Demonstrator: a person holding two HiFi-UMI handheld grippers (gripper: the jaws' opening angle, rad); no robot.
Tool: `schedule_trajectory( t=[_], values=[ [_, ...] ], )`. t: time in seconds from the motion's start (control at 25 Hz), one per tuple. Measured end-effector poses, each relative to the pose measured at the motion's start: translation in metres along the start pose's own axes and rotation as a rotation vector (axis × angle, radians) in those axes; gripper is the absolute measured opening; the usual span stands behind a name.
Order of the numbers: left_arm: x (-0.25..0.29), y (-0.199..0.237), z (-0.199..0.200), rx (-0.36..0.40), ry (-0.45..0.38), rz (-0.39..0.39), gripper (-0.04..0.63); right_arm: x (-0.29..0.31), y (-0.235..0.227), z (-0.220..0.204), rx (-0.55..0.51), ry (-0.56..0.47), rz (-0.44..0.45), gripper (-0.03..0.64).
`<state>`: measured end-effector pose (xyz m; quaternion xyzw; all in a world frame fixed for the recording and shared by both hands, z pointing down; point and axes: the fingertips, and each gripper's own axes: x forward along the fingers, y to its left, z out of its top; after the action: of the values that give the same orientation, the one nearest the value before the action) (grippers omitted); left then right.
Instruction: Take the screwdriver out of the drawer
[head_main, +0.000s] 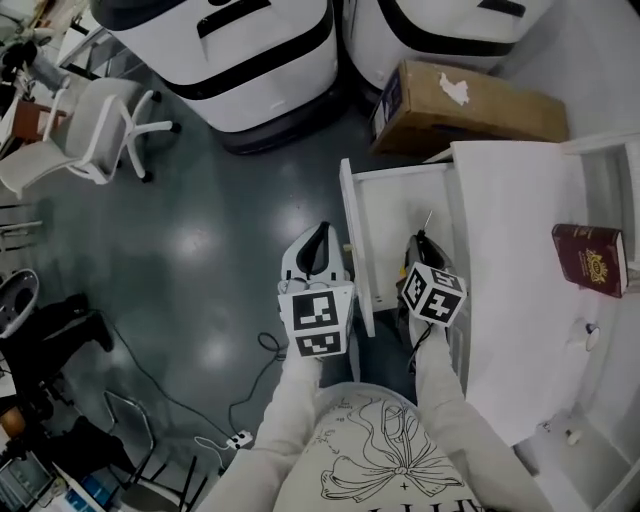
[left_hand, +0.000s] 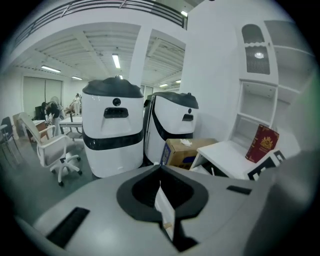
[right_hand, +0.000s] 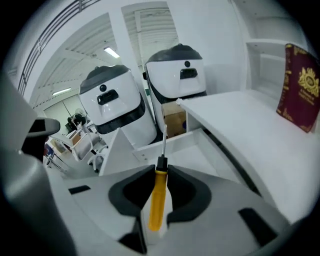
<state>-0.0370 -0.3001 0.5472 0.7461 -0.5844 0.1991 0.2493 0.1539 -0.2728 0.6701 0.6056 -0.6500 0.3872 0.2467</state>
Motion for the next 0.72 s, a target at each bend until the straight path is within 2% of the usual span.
schedule_trajectory(
  t=[0.16, 0.72],
  values=[
    [-0.019, -0.011, 0.031, 0.016, -0.067, -0.006, 0.006, -0.039, 0.007, 0.04, -0.061, -0.104, 0.007, 0.072],
    [-0.084, -0.036, 0.129, 0.073, -0.294, -0.02, 0.006, -0.165, 0.033, 0.155, -0.132, -0.437, 0.038, 0.072]
  ],
)
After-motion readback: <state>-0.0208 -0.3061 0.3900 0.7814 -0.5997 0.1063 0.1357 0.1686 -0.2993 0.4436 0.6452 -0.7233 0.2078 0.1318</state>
